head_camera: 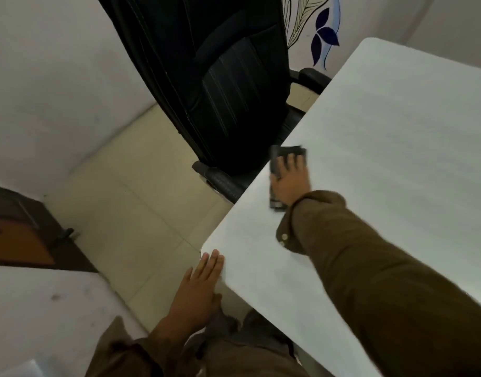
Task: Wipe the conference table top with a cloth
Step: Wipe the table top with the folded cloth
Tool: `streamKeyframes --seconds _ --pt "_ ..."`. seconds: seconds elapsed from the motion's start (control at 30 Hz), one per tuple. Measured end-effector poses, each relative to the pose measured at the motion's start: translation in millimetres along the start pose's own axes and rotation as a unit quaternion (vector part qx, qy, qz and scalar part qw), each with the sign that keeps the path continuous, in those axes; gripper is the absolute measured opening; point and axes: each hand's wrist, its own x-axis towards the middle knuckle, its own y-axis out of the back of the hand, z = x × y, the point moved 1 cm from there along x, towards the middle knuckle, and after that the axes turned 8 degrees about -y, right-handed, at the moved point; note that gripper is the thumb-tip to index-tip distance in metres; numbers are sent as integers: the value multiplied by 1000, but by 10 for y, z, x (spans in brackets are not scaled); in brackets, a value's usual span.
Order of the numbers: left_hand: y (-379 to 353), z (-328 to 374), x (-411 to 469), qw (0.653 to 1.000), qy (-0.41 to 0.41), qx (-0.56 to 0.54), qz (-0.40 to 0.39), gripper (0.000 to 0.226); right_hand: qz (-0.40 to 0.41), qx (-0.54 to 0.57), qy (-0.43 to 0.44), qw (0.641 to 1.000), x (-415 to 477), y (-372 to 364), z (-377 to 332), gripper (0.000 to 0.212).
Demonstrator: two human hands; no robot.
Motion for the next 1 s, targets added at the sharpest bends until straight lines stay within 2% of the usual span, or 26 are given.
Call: streamKeyframes --seconds 0.07,0.17,0.23,0.3,0.37,0.43,0.47,0.53,0.57,0.6,0.63,0.73,0.8,0.87,0.93,1.0 --pt "40 92 18 1000 10 -3 9 84 15 13 82 996 -519 -166 -424 65" --pt "44 166 44 1000 5 -15 20 85 -51 39 214 975 -1556 -276 -646 57" --pt "25 132 32 999 -11 -6 31 84 -57 28 276 959 -2122 -348 -366 55" --pt "11 126 10 1000 -19 -6 20 83 -30 27 276 960 -2423 -354 152 52" --pt "-9 115 8 1000 -24 -4 16 79 -8 32 198 980 -2576 -281 690 50" --pt "-18 183 43 998 -58 0 37 75 20 48 26 998 -2678 -144 1111 58" --pt "-35 246 88 996 -80 -7 38 78 34 64 -69 995 -2688 -106 1196 64" --pt "-101 458 180 990 -136 -28 8 88 53 99 -292 950 -2688 -34 1075 67" --pt "-128 566 229 988 -150 -31 -9 90 45 103 -361 926 -2683 -23 885 65" --pt "-149 640 280 987 -156 -29 -6 90 34 106 -377 920 -2690 -67 686 65" --pt "-173 722 325 986 -164 -21 0 86 36 104 -344 933 -2755 -109 544 66" --pt "-269 712 325 984 -177 30 -11 71 10 58 -89 994 -3219 -257 573 64" --pt "-301 577 242 977 -207 42 1 67 0 4 16 1000 -3529 -249 988 61" --pt "-259 456 192 975 -219 50 10 66 25 -15 -24 999 -3653 -160 1445 63" --pt "-286 436 175 975 -211 64 6 65 48 7 -147 988 -3595 -94 1693 69" --pt "-307 501 160 981 -188 51 -6 67 66 42 -269 960 -3302 -110 1607 71"
